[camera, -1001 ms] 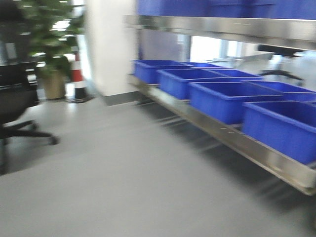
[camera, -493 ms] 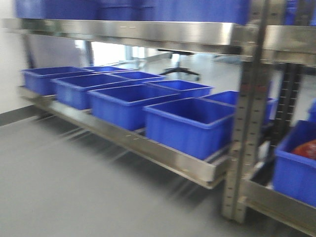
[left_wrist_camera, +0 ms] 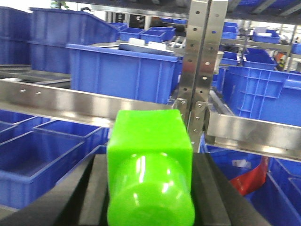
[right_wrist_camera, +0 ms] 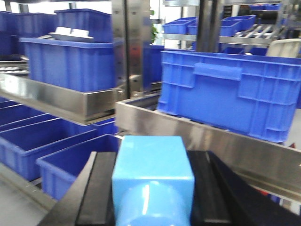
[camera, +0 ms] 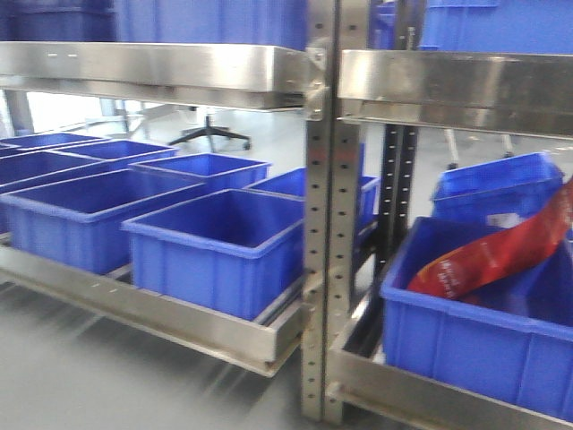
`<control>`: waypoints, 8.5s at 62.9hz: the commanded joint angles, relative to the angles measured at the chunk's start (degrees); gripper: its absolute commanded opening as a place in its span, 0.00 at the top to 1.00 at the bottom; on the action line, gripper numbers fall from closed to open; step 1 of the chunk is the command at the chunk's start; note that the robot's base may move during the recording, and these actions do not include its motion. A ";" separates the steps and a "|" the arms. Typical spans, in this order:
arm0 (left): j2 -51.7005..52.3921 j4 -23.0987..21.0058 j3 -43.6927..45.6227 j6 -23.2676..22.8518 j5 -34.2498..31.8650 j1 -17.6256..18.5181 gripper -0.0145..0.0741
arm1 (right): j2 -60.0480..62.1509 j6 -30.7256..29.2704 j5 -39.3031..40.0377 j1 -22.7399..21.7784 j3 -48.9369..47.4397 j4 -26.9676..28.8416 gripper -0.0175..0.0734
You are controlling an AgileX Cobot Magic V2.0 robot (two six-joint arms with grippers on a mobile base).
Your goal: Grab block from conveyor and place in blue bin
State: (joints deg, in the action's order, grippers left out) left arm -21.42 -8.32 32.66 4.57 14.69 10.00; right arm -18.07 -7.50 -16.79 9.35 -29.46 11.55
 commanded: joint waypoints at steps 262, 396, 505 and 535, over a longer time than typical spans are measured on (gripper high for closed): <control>-38.48 7.59 33.51 -0.08 2.50 18.51 0.96 | -36.29 -5.03 -1.66 11.99 -28.97 0.24 0.99; -51.52 4.13 43.93 -0.34 1.56 18.89 0.96 | -50.52 -5.03 5.91 11.69 -38.21 6.45 0.99; 3.80 1.07 -6.86 -0.33 -8.49 6.08 0.96 | -4.59 -5.03 12.94 7.17 5.15 6.45 0.99; 3.80 1.07 -6.86 -0.33 -8.49 6.08 0.96 | -4.35 -2.20 14.50 5.99 6.74 -0.31 0.99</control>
State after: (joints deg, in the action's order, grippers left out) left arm -17.97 -7.31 25.88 4.49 7.08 16.26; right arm -23.01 -11.69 -4.38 16.29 -23.83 14.09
